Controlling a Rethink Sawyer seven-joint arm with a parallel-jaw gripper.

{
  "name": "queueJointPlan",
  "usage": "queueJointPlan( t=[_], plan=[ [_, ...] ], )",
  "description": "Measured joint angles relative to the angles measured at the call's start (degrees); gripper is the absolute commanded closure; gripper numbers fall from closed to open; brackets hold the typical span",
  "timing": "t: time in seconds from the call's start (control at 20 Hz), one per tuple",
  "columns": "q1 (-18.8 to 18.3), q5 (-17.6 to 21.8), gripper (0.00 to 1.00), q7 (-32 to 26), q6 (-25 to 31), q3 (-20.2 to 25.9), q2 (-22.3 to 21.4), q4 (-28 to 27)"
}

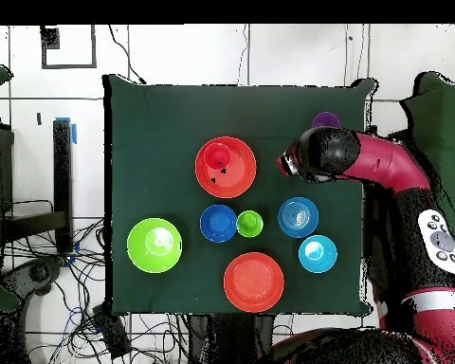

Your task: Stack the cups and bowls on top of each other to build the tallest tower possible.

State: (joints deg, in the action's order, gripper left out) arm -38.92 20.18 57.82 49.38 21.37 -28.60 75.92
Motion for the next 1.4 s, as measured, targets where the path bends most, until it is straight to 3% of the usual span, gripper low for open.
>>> queueJointPlan(
  t=[1.4],
  plan=[
    [-0.9,0.0,0.00,0.0,0.0,0.9,0.4,0.1]
  ],
)
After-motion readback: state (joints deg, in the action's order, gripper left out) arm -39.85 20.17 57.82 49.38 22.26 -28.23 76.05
